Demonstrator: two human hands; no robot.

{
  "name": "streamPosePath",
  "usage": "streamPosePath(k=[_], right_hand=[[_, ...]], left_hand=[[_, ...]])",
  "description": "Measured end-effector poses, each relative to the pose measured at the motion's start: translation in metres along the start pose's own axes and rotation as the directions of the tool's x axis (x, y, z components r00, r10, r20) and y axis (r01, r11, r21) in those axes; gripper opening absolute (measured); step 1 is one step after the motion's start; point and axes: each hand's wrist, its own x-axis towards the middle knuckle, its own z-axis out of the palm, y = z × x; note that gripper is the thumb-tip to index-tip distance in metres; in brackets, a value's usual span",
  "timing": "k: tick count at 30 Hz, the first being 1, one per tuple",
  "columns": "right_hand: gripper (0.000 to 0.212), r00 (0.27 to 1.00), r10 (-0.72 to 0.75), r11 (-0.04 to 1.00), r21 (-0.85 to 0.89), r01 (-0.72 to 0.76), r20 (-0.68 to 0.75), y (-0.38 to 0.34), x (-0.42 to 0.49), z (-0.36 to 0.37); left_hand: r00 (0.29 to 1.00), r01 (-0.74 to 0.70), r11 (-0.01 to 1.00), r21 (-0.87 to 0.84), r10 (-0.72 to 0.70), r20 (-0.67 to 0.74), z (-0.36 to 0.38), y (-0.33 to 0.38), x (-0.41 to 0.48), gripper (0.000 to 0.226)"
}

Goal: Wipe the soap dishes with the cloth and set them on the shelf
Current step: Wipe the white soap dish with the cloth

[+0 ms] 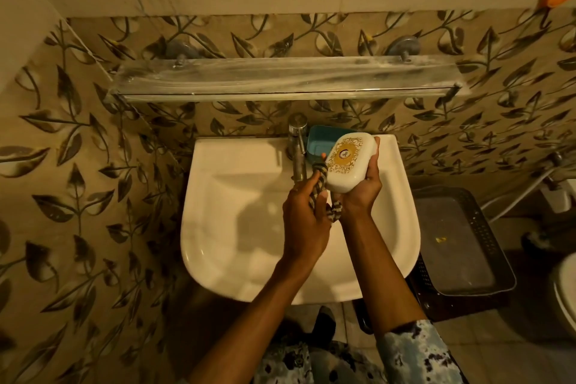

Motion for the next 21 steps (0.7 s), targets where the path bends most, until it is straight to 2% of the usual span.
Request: streamPosePath(k=[1,3,6,8,12,16,19,21], right_hand=[[0.053,0.999,0.03,0.998,0.049,-0.03,-0.01,-0.001,0.0,0.002],[0.056,1.0,0.023,0.999,0.031,-0.023,-0.004,-0.001,0.0,-0.001],[0.052,0.996,-0.089,0.995,-0.041,0.089,-0.021,-0.001,0.003,-0.004],[0.049,0.994,-0.109,0.992,-0.058,0.109,-0.008,-0.003,0.002,-0.004],[0.053,1.0,-0.004,0.999,-0.04,0.004,-0.002,-0.006,0.001,-0.006],[0.063,0.995,0.079,0.997,-0.007,-0.079,0.063,-0.012,0.001,-0.009],[0.074,0.978,0.126,0.99,0.041,-0.135,0.168,-0.014,-0.004,-0.01],[0.072,0.956,0.147,0.989,-0.004,-0.151,0.254,-0.012,-0.008,-0.013]], left_hand=[[1.0,-0.03,1.0,0.008,0.03,-0.006,0.002,0.001,-0.004,0.036],[0.994,-0.107,0.994,0.027,0.106,0.012,0.005,0.004,-0.01,0.035],[0.97,-0.224,0.973,0.051,0.217,0.111,0.007,0.007,-0.016,0.033],[0.945,-0.303,0.946,0.116,0.283,0.166,0.005,0.009,-0.017,0.033],[0.884,-0.465,0.834,0.296,0.417,0.212,0.0,0.01,-0.015,0.041],[0.87,-0.483,0.816,0.319,0.406,0.279,-0.011,-0.002,-0.01,0.038],[0.897,-0.439,0.825,0.357,0.377,0.232,-0.021,-0.012,-0.002,0.037],[0.905,-0.417,0.849,0.324,0.356,0.234,-0.026,-0.013,0.006,0.043]])
